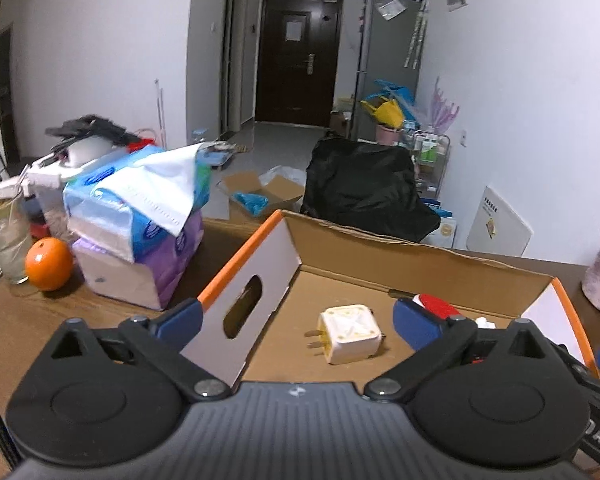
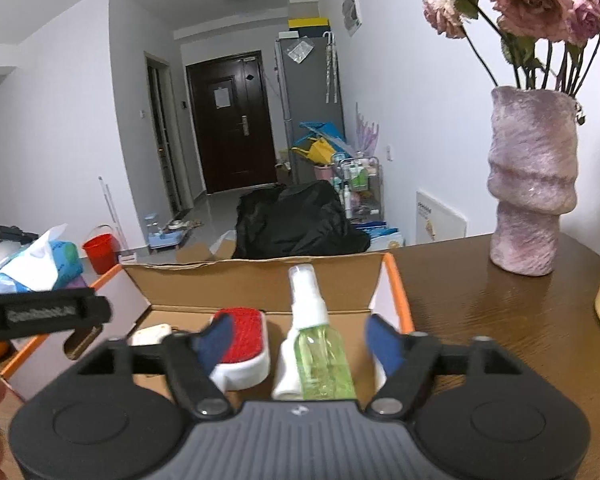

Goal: Organize rigid objects
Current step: 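Open both tools to release the cap and spray bottle in the box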

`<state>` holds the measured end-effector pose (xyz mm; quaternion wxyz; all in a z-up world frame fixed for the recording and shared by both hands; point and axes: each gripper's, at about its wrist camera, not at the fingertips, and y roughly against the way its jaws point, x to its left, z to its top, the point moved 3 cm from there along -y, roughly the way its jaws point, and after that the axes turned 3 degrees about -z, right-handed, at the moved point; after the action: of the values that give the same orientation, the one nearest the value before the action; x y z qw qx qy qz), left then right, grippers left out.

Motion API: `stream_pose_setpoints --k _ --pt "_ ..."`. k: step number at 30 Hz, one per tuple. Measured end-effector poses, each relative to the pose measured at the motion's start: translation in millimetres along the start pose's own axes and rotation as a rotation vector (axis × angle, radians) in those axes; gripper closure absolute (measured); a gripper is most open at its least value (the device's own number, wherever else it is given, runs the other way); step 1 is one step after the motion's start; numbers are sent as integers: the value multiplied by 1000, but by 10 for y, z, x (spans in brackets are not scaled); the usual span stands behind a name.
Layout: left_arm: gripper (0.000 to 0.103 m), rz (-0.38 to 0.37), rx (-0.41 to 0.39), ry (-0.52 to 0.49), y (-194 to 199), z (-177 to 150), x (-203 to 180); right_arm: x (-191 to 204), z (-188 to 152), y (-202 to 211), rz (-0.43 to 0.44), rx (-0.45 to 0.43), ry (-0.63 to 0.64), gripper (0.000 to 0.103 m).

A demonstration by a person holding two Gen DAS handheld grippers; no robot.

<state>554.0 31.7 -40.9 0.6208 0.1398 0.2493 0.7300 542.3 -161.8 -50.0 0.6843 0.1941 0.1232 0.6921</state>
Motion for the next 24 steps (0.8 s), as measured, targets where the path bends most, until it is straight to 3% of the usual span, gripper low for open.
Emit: stream_pose_setpoints --k 2,3,24 --pt "0 5 -1 8 1 8 28 -27 9 0 -1 -2 -8 4" --pt "0 10 -5 8 5 12 40 -36 12 3 -2 -7 -9 2" --pt "0 49 -83 -63 376 -5 96 49 21 176 33 -36 37 0"
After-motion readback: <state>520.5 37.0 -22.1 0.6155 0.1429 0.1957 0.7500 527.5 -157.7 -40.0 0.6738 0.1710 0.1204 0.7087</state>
